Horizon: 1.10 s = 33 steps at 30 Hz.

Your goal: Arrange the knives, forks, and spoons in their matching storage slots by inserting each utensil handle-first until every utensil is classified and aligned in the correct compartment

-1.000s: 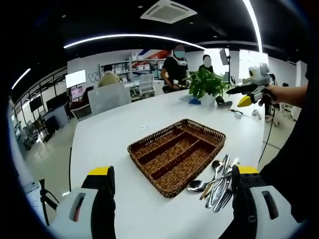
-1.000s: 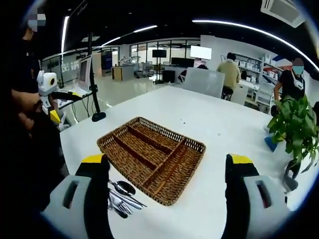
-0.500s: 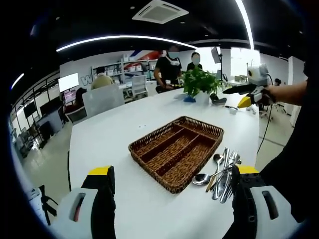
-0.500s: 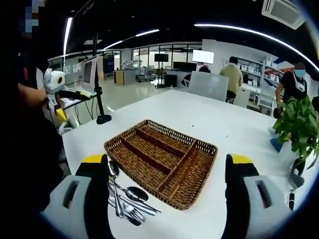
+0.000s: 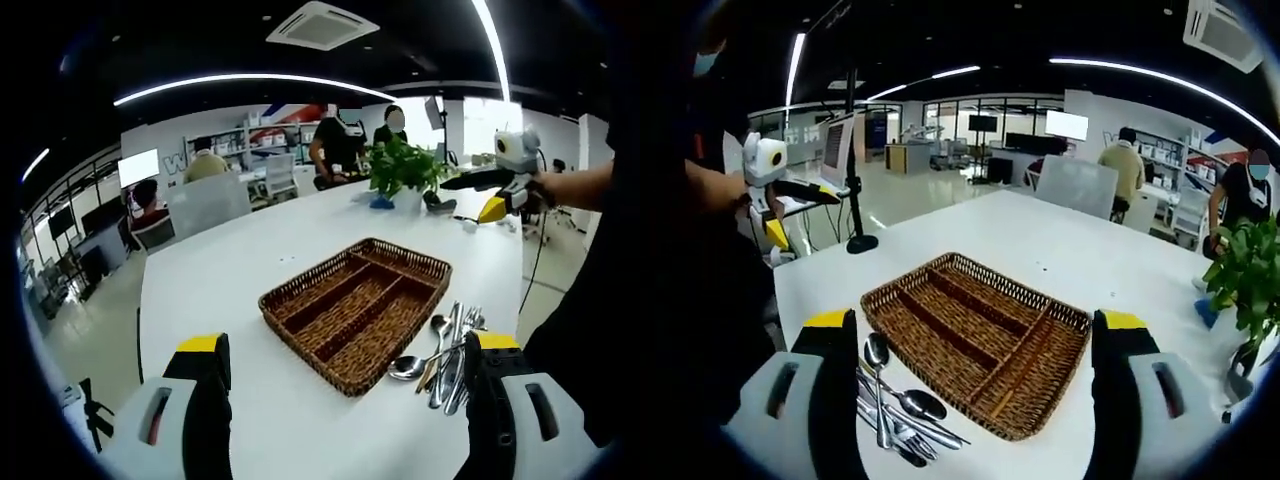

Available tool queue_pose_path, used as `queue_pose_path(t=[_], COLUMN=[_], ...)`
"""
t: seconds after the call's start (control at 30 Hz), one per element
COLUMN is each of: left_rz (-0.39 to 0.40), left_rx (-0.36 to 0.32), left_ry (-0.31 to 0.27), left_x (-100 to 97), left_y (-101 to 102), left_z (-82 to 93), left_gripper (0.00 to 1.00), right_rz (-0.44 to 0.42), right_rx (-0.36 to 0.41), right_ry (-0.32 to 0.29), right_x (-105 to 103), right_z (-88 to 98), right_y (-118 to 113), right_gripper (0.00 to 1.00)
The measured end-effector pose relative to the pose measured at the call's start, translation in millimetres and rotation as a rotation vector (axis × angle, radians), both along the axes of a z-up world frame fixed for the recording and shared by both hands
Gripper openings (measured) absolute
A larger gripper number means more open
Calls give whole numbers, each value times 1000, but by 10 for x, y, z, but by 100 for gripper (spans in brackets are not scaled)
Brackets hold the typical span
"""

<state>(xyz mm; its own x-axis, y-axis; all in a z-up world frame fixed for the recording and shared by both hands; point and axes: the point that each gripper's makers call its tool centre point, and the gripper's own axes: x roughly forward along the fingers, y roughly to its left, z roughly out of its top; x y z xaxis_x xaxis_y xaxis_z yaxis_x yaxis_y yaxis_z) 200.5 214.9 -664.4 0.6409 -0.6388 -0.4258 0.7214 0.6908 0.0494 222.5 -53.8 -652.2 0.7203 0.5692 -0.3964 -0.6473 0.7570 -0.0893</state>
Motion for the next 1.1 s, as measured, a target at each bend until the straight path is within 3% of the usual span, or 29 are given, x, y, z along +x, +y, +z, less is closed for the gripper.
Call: queue_pose_path(t=[0.03, 0.1, 0.17, 0.33, 0.4, 0.73, 1.1], left_rz=[7, 41, 59, 100, 108, 90, 117], left_rx=[-4, -23, -10, -18, -27, -22, -12], left_ry=[2, 59, 33, 31, 30, 62, 44], left_x=[13, 5, 20, 10, -7, -157, -177], left_y=[20, 80, 144, 236, 236, 143, 266], left_z=[9, -33, -21, -27, -16, -118, -58], left_gripper=[99, 99, 99, 99, 99, 99, 99], right_rz=[15, 32, 56, 82, 114, 166, 209], right_rx=[0, -6, -23, -35, -38, -55, -54], right_ry=[18, 38, 34, 44, 7, -8, -12], right_x=[-8, -27, -64, -100, -110, -114, -150], right_z=[-35, -85, -131, -274, -252, -305, -358], right_y=[37, 83, 133, 200, 267, 493, 650], right_gripper=[100, 100, 100, 98, 96, 86, 77])
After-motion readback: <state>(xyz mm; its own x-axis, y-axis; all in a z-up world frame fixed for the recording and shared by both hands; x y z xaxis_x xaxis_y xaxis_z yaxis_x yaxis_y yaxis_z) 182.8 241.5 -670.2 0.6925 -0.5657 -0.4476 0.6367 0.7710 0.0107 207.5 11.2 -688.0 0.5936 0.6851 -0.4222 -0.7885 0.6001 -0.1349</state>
